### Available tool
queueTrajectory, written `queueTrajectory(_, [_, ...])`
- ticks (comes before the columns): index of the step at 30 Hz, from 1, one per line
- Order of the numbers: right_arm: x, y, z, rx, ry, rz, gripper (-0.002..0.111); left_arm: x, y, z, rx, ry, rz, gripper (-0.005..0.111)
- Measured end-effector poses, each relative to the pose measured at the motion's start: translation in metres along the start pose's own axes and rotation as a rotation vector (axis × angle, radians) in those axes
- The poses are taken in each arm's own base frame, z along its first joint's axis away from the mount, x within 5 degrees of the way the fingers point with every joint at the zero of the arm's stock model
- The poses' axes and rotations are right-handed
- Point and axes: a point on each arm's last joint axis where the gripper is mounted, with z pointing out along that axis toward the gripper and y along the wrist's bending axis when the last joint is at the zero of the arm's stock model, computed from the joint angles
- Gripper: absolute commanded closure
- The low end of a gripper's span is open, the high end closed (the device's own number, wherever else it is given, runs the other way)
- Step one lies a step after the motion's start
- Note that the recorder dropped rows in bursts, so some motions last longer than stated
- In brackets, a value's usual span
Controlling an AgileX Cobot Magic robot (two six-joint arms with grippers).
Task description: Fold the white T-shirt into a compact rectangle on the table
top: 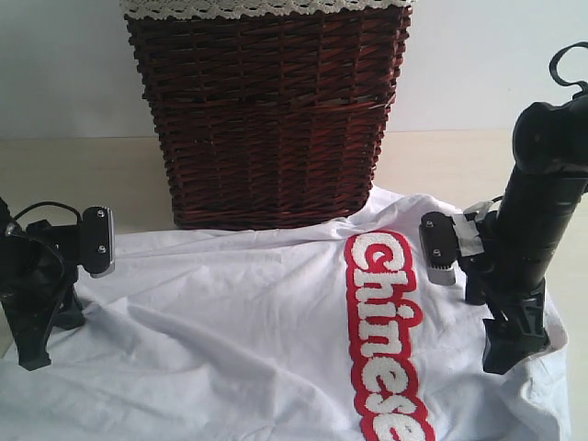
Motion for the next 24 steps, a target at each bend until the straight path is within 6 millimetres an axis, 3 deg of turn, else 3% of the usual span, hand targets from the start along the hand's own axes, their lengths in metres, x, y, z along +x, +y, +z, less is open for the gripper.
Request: queueTrajectory(24, [-0.0023, -0.0061, 0.0096, -0.019, -0.004, 0.061, 0.018, -0.0001, 0.0002, 0.0000, -0.002, -0.001, -0.002, 0.107])
